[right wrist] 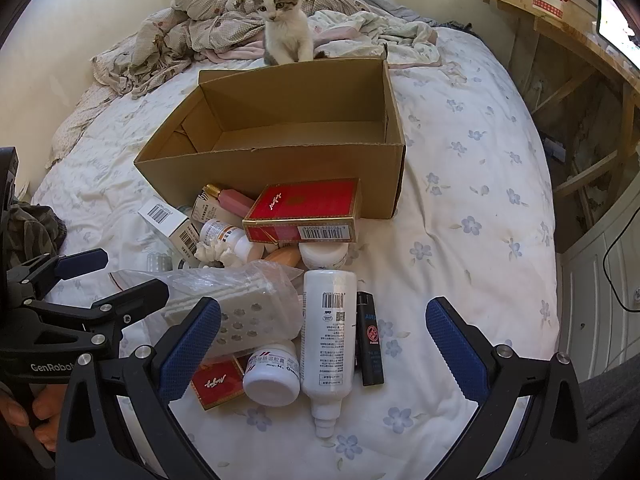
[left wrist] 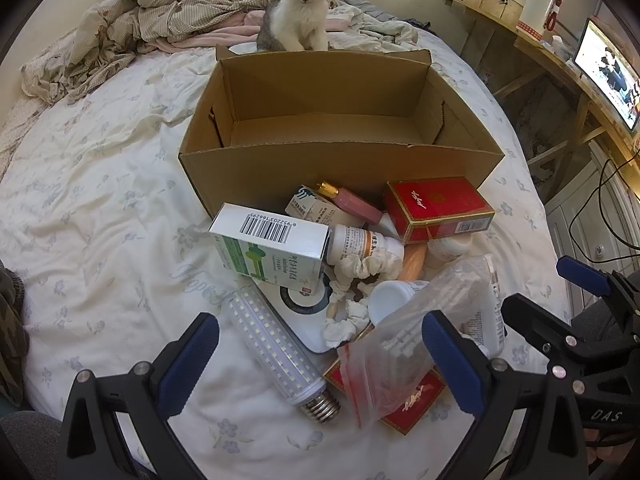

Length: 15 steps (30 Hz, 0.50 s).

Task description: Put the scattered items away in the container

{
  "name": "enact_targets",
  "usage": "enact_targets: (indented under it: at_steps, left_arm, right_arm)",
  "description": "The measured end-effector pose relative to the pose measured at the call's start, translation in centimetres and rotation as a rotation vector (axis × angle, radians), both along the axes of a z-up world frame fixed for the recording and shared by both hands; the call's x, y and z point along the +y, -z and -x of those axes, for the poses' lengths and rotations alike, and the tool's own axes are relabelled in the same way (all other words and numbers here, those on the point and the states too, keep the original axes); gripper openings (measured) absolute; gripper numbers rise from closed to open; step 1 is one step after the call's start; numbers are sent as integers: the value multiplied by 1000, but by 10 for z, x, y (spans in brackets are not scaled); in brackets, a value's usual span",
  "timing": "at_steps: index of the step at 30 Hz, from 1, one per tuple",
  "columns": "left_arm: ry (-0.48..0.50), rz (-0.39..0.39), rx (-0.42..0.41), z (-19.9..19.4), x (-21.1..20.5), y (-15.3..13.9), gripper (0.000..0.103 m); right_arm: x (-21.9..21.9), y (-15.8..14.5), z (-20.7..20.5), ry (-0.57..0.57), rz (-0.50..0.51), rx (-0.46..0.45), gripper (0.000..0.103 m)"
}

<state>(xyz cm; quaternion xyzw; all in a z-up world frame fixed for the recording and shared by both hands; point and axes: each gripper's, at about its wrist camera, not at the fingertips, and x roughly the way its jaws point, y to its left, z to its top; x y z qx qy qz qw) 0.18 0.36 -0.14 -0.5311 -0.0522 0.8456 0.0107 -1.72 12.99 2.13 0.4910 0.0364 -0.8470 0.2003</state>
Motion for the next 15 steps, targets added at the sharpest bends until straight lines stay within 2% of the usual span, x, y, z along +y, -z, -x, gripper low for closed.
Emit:
enact_targets:
  at_steps: [14,15]
  left_arm:
    - [-15,4,2,-1,0,-1,101]
    - [-54,7,2,-2,0,-1,101]
  right_arm:
    - [3,0,-1,15,-2,2,103]
    - [2,-1,-1,19,-4,2,103]
